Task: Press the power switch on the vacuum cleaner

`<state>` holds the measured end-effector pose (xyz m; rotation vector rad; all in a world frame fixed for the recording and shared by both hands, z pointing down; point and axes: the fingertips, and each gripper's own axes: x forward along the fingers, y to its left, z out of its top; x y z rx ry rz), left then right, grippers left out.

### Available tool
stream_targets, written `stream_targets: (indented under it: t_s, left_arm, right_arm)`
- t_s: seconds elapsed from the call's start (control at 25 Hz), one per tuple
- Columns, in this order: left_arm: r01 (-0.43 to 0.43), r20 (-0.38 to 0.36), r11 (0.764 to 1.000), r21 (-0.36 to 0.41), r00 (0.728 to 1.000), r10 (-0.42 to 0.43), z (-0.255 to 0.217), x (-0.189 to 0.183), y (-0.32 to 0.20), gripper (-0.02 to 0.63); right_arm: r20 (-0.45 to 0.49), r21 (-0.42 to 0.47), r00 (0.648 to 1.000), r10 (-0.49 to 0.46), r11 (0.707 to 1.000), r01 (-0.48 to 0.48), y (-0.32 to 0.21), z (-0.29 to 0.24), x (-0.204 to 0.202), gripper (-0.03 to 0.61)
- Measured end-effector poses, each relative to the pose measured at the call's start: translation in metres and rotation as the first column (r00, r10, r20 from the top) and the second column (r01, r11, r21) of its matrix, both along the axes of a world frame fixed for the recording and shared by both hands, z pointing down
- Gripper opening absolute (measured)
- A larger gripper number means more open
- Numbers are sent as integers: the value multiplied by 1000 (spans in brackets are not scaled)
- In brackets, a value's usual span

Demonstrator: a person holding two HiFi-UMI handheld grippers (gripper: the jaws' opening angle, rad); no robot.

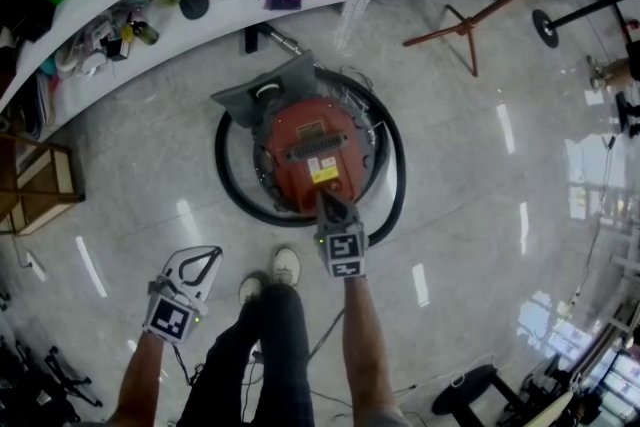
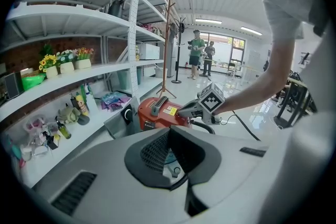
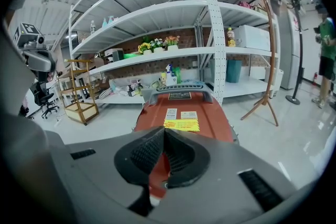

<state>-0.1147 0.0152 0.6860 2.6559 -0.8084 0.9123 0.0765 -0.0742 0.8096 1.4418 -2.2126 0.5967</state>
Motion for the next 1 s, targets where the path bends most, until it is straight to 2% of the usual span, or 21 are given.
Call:
stream_targets:
  t_s: [0.52,1.0]
  left_arm:
    - [-3,1,1000,25,1000,3,-19,0,-4,5]
    - [-9,-25,999,45,1000,10,-46,17,5,5]
  right_arm:
    - [-2,-33,1000,-16,999,16,10,-1,-1,11]
    - [38,7,998,40,999,-40,25,-49,8,11]
